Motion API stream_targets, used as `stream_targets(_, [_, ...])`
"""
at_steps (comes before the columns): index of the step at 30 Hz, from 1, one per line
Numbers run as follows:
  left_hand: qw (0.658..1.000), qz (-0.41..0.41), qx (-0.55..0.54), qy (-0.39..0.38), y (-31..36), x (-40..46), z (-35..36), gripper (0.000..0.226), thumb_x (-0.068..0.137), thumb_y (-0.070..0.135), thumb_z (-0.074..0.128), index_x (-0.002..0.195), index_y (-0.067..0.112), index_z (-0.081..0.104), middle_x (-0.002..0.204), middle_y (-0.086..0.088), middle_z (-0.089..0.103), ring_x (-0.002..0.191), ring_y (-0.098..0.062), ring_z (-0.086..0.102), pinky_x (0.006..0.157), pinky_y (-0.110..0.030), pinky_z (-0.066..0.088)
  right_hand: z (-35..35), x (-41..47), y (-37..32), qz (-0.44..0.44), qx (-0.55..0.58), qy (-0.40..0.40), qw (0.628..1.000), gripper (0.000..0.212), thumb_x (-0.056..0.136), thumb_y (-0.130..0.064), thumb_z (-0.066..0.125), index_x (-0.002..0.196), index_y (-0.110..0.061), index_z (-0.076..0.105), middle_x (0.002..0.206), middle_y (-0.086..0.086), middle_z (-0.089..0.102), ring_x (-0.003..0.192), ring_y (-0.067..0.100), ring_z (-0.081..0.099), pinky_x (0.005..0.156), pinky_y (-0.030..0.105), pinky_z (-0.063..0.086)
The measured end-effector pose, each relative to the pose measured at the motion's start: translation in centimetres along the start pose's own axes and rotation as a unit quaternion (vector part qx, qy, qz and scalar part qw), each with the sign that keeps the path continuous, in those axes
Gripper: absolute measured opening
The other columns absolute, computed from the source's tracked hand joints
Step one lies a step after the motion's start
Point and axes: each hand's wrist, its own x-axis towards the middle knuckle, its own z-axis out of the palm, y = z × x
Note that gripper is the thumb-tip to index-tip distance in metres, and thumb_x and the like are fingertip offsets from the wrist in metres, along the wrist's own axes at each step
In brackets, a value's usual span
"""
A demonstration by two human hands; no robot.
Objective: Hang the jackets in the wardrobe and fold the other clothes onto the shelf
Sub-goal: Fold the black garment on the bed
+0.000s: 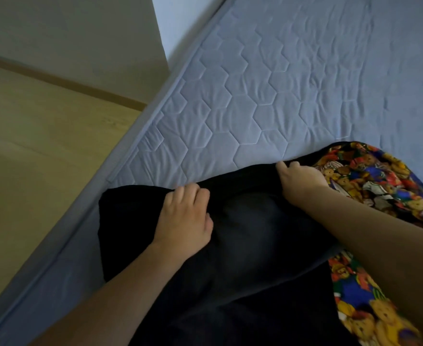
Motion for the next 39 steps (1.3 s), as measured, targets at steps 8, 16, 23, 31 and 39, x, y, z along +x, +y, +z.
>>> stream_targets(8, [0.994,-0.009,0.046,-0.094,1.2,-0.5,0.0,0.043,0.084,0.048,0.046,0.113,0.018,0.053,0.115,-0.006,0.054,0.104,-0.026,0.049,0.093,-0.04,0.036,-0.7,-1.3,-2.5,-0.129,0.208,-0.098,0.965,0.072,0.091,-0.029,0.048,0.144,-0.057,0.008,0.158,-0.016,-0.015,0.146,0.026,-0.016,0.108,0.07,0.002])
stream_targets(16, [0.989,0.025,-0.033,-0.14,-4.2,0.0,-2.0,0.03,0.088,0.049,0.05,0.098,0.02,0.051,0.101,0.0,0.059,0.1,-0.022,0.054,0.084,-0.034,0.04,0.0,0.1,-5.7,0.044,0.355,-0.049,0.932,0.025,0.092,-0.038,0.054,0.117,-0.039,0.054,0.161,-0.009,0.003,0.148,0.024,-0.006,0.11,0.064,-0.008])
stream_targets(23, [0.988,0.093,-0.095,-0.084,-7.8,1.7,-2.8,0.025,0.098,0.04,0.047,0.102,0.019,0.06,0.12,0.003,0.052,0.119,-0.019,0.046,0.101,-0.035,0.033,1.5,0.2,-6.5,0.068,0.388,-0.05,0.918,0.017,0.089,-0.034,0.055,0.106,-0.033,0.054,0.161,-0.008,-0.004,0.147,0.021,-0.012,0.112,0.057,-0.01])
stream_targets(31, [0.977,0.21,-0.032,-0.014,-8.9,-0.1,-1.1,0.024,0.094,0.034,0.049,0.083,0.018,0.063,0.095,0.005,0.055,0.084,-0.015,0.049,0.075,-0.033,0.043,0.1,-2.6,-1.2,-0.125,0.35,-0.178,0.911,0.039,0.07,-0.058,0.074,0.094,-0.029,0.064,0.157,-0.012,-0.021,0.145,0.013,-0.021,0.117,0.044,-0.009])
stream_targets(39, [0.976,-0.056,-0.061,-0.201,-9.4,0.4,0.4,0.047,0.097,0.059,0.03,0.076,0.021,0.047,0.071,0.007,0.054,0.069,-0.013,0.055,0.058,-0.03,0.036,-0.1,-1.7,-0.4,-0.146,0.31,-0.199,0.918,0.025,0.086,-0.044,0.066,0.106,-0.028,0.069,0.158,-0.014,-0.016,0.146,0.01,-0.006,0.119,0.034,0.01])
